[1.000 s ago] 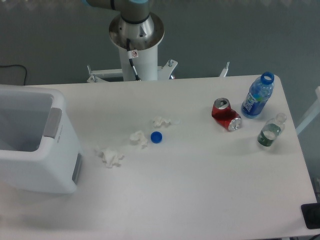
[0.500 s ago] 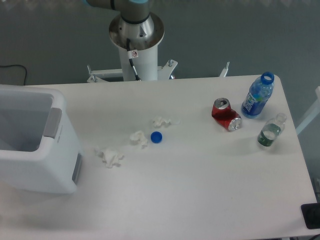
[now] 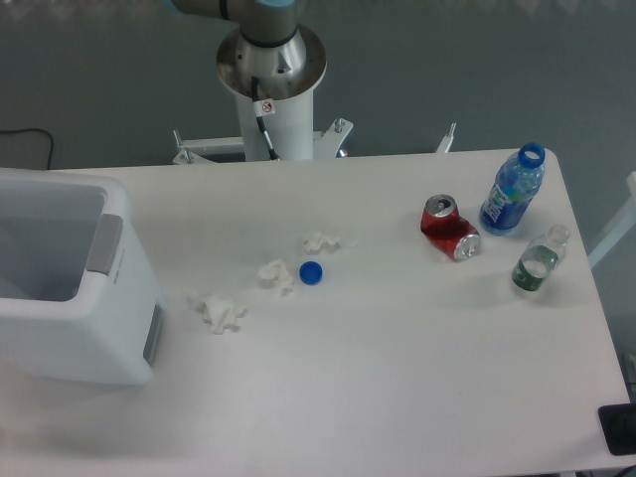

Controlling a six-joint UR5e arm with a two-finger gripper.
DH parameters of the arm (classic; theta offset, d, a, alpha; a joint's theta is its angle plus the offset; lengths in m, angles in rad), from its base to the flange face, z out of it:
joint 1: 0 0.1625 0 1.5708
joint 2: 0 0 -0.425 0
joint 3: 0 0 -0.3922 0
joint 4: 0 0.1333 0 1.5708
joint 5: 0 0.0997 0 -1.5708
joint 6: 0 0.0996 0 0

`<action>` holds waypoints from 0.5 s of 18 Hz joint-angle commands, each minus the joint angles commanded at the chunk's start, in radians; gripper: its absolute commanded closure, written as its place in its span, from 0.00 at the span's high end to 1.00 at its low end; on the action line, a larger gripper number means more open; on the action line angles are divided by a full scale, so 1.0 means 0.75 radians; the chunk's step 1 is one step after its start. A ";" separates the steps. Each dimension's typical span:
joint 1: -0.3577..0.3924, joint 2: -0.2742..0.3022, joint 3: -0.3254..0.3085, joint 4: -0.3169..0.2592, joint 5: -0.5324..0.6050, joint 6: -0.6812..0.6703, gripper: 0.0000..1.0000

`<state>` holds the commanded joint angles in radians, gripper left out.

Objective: Close the trash can

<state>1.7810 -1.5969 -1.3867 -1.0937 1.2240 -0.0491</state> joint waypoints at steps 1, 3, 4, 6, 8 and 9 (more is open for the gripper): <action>0.000 -0.002 0.000 0.000 0.004 0.000 0.28; 0.002 0.000 -0.002 0.000 0.006 0.000 0.28; 0.004 0.006 -0.002 0.000 0.006 0.000 0.28; 0.004 0.018 -0.004 0.000 0.008 0.000 0.28; 0.008 0.033 -0.004 -0.002 0.008 0.000 0.28; 0.008 0.041 -0.008 -0.004 0.008 0.000 0.28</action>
<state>1.7871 -1.5663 -1.3928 -1.0968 1.2303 -0.0491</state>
